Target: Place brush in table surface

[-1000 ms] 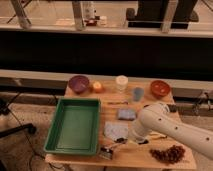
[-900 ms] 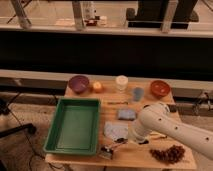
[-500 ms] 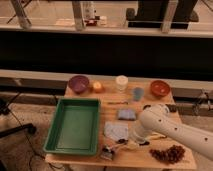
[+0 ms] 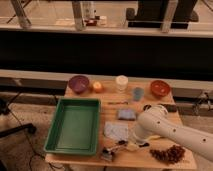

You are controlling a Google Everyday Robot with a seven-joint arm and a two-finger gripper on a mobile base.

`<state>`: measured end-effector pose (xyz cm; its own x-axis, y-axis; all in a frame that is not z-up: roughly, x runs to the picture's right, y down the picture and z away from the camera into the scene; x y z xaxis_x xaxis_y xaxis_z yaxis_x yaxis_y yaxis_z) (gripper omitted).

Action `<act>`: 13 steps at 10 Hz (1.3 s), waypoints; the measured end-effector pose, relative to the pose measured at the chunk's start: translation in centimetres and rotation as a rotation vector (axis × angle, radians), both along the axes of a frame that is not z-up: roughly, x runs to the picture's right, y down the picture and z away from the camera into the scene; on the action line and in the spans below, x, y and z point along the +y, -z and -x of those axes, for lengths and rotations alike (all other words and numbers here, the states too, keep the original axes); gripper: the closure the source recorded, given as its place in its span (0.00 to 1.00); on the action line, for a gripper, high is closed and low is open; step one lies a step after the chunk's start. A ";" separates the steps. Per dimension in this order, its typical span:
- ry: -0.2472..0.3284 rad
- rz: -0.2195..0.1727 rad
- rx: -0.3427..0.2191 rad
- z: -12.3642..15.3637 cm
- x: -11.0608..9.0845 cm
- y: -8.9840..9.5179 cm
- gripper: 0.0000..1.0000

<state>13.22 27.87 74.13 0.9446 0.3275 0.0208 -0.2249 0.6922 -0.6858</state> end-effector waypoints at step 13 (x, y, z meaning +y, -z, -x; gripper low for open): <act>-0.006 0.027 0.099 -2.1 1.6 -0.8 0.76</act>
<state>15.29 29.43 74.96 0.9397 0.3320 -0.0817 -0.2965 0.6722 -0.6784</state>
